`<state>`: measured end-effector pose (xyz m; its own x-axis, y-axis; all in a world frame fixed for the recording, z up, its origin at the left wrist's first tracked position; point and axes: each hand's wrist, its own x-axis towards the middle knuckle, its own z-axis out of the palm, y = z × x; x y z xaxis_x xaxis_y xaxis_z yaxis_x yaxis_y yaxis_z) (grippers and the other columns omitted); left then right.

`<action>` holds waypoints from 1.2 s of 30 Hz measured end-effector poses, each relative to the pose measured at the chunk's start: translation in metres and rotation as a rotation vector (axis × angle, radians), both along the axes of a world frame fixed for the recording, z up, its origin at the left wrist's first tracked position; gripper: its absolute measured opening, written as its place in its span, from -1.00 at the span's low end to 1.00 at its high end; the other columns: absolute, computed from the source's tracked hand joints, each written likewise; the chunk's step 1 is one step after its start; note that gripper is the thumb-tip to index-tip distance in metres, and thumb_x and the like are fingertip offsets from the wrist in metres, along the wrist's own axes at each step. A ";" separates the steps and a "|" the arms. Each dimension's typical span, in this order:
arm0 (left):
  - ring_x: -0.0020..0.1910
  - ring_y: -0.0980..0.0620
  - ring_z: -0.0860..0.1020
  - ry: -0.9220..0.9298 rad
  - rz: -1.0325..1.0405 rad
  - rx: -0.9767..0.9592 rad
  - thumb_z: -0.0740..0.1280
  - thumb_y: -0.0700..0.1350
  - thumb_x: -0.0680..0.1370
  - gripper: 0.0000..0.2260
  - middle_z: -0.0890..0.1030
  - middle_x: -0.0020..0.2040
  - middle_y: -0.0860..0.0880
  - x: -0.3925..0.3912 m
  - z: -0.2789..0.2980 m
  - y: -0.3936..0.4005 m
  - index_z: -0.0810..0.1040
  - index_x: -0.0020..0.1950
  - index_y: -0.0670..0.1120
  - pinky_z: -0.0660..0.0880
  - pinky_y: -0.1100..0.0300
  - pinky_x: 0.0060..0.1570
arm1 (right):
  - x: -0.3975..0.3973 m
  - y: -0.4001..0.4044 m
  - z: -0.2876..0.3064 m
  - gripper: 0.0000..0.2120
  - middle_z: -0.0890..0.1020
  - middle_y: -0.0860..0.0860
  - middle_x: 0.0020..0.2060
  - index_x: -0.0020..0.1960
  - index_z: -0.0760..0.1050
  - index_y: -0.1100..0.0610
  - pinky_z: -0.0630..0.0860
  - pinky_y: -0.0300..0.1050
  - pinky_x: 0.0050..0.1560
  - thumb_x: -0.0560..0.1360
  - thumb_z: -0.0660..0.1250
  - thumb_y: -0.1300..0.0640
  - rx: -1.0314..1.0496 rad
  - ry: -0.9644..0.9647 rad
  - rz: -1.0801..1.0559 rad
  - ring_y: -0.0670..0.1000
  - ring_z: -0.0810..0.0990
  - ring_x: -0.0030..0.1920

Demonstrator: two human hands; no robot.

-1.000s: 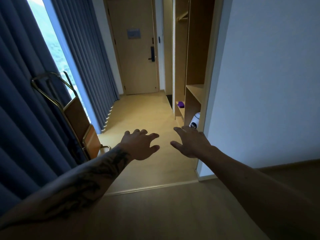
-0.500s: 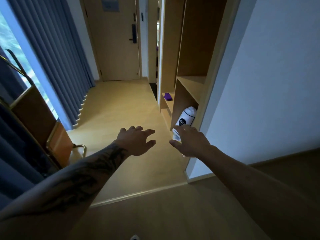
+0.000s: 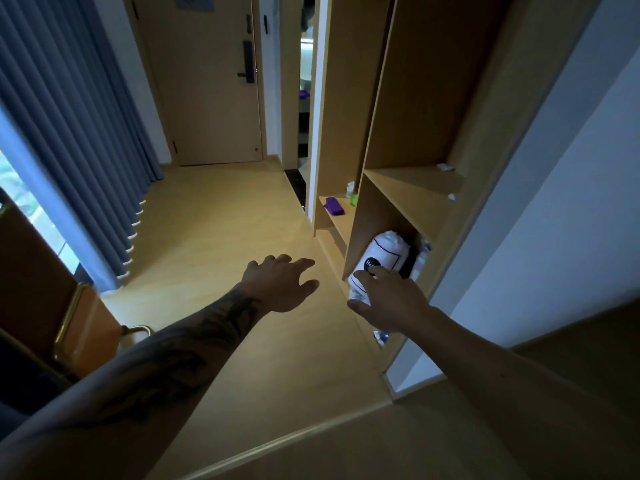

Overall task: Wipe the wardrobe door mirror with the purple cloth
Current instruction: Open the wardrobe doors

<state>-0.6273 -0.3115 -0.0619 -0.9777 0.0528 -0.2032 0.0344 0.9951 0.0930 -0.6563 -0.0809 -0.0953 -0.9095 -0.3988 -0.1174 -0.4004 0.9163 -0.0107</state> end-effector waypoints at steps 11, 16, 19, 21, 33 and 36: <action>0.48 -0.14 0.38 -0.023 -0.004 -0.019 0.03 0.35 0.64 -0.45 0.38 0.54 -0.04 -0.112 -0.020 -0.077 0.13 0.61 0.23 0.38 -0.16 0.35 | -0.140 -0.070 -0.020 -0.37 0.29 0.12 0.56 0.58 0.20 0.01 0.43 0.18 0.34 0.64 0.18 -0.30 -0.015 -0.049 -0.026 0.23 0.34 0.49; 0.50 -0.14 0.36 -0.005 0.028 -0.085 -0.05 0.36 0.64 -0.46 0.36 0.56 -0.03 -0.195 -0.016 -0.111 0.14 0.60 0.24 0.36 -0.17 0.36 | -0.236 -0.117 -0.027 -0.34 0.34 0.16 0.51 0.61 0.17 0.01 0.41 0.22 0.38 0.64 0.20 -0.28 -0.136 -0.113 -0.023 0.26 0.34 0.47; 0.53 -0.15 0.32 -0.023 0.018 -0.105 -0.02 0.35 0.65 -0.45 0.33 0.58 -0.05 -0.261 -0.005 -0.135 0.14 0.61 0.22 0.35 -0.18 0.37 | -0.296 -0.148 -0.019 -0.35 0.35 0.13 0.52 0.61 0.16 -0.02 0.43 0.18 0.35 0.63 0.21 -0.28 -0.188 -0.116 0.023 0.24 0.36 0.46; 0.53 -0.16 0.33 -0.034 0.018 -0.103 0.00 0.35 0.65 -0.45 0.34 0.57 -0.06 -0.305 0.000 -0.150 0.14 0.61 0.21 0.35 -0.19 0.37 | -0.336 -0.164 -0.013 -0.36 0.37 0.11 0.52 0.60 0.18 -0.04 0.44 0.18 0.34 0.63 0.23 -0.28 -0.201 -0.107 0.052 0.23 0.38 0.46; 0.57 -0.17 0.25 0.046 0.086 0.068 0.02 0.32 0.66 -0.47 0.31 0.59 -0.09 -0.495 -0.040 -0.196 0.24 0.59 0.16 0.34 -0.24 0.43 | -0.506 -0.215 -0.024 -0.40 0.34 0.08 0.52 0.57 0.22 -0.06 0.43 0.20 0.28 0.63 0.20 -0.29 -0.119 -0.151 -0.034 0.22 0.34 0.47; 0.60 -0.16 0.18 0.089 0.008 0.049 0.02 0.31 0.66 -0.48 0.25 0.62 -0.09 -0.541 -0.056 -0.212 0.26 0.58 0.15 0.31 -0.23 0.46 | -0.538 -0.223 -0.038 -0.39 0.36 0.11 0.49 0.57 0.21 -0.03 0.42 0.23 0.33 0.63 0.19 -0.29 -0.051 -0.209 -0.083 0.23 0.35 0.46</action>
